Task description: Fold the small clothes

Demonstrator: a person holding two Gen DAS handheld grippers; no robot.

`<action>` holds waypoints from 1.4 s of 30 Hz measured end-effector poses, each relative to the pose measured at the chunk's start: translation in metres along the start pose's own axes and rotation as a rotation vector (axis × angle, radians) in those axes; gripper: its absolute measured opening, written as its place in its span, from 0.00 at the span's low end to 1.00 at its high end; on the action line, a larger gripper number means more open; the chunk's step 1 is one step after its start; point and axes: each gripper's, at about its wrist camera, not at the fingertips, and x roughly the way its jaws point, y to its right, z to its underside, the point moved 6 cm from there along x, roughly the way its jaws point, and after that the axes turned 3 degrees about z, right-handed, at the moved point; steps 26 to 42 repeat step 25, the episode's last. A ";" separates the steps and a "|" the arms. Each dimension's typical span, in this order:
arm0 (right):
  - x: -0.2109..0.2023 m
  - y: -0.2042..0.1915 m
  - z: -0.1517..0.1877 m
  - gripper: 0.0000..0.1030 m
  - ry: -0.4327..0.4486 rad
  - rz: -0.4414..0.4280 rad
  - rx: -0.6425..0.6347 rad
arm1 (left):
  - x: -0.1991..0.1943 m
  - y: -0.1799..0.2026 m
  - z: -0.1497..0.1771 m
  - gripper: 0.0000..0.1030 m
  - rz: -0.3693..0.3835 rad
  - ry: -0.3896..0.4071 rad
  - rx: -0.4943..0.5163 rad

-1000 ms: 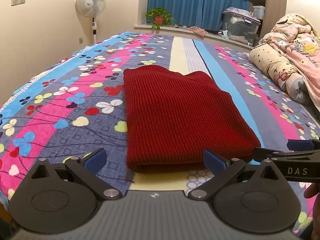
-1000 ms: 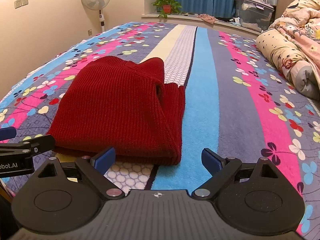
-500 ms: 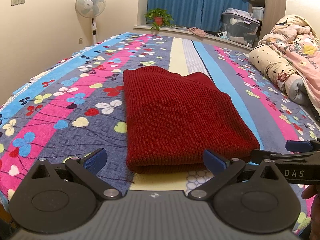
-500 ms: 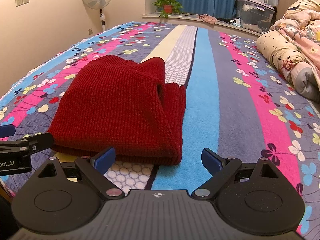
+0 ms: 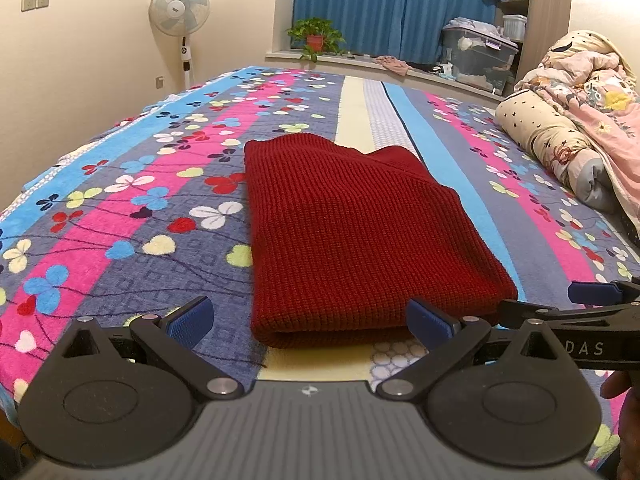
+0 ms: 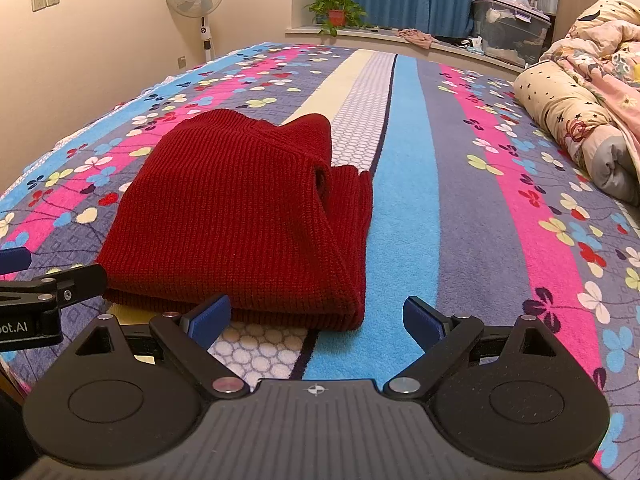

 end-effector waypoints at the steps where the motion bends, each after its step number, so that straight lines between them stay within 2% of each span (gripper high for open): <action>1: 0.000 0.000 0.000 0.91 0.000 0.000 0.000 | -0.001 0.001 0.000 1.00 0.000 0.000 0.000; 42: 0.000 0.000 0.000 0.91 -0.001 -0.001 -0.002 | -0.001 -0.003 -0.002 1.00 -0.009 0.004 0.004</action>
